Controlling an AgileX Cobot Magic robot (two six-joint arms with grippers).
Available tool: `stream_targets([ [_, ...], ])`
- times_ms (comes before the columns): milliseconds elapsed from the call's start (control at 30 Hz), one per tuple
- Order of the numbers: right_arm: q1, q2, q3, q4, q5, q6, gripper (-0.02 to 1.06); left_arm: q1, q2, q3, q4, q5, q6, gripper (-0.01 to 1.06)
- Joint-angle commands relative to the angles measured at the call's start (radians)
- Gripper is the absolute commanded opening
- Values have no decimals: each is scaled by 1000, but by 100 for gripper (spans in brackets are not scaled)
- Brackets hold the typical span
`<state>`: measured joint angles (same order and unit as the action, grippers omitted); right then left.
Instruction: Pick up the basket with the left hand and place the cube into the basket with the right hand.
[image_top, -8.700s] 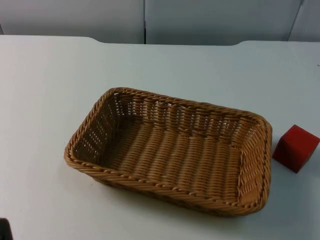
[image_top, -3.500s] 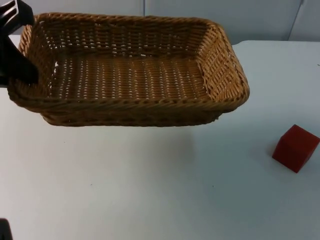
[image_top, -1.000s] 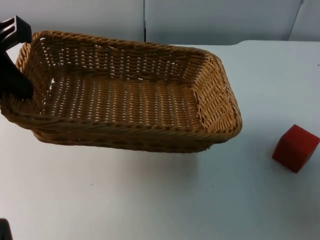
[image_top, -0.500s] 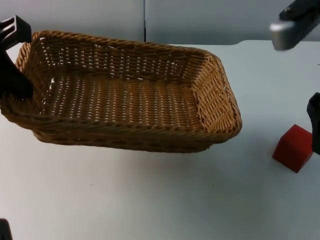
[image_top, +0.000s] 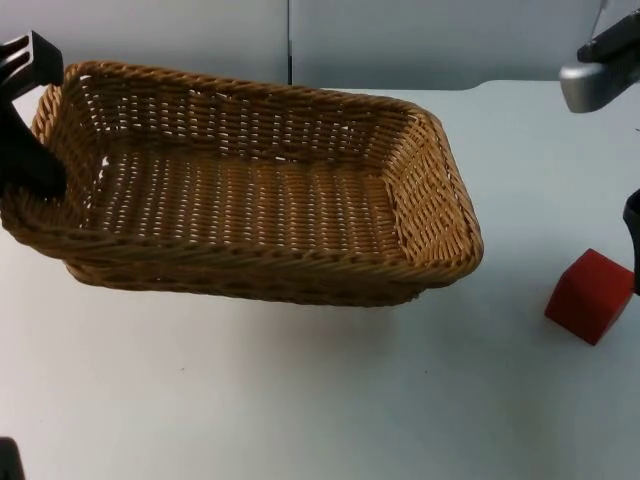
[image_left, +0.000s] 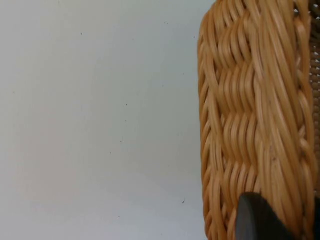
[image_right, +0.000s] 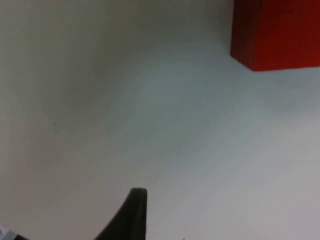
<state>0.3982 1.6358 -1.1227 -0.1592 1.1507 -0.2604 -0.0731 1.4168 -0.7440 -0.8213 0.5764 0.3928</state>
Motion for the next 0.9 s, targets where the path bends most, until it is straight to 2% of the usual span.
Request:
stream_targets([
  [0, -37, 27, -2, 11, -86, -43, 102, -4, -9, 1, -30, -5, -9, 0],
  [33, -37, 27, -2, 11, -86, -43, 102, -4, -9, 1, -30, -5, -9, 0],
  [167, -78, 68, 62, 56, -265, -120, 102, -4, -9, 1, -30, -5, -9, 0],
  [200, -78, 68, 62, 56, -265, -120, 102, -4, -9, 1, -30, -5, -9, 0],
  [233, -89, 79, 81, 66, -322, -145, 102, -4, -9, 1, -30, -5, -9, 0],
  [333, -111, 110, 87, 88, -380, -171, 102, -4, -9, 1, -30, -5, -9, 0],
  [633, -146, 204, 87, 86, -445, -230, 102, -4, -9, 1, -32, -9, -9, 0],
  [867, -156, 287, 87, 138, -486, -281, 102, -4, -9, 1, -32, -9, -9, 0],
])
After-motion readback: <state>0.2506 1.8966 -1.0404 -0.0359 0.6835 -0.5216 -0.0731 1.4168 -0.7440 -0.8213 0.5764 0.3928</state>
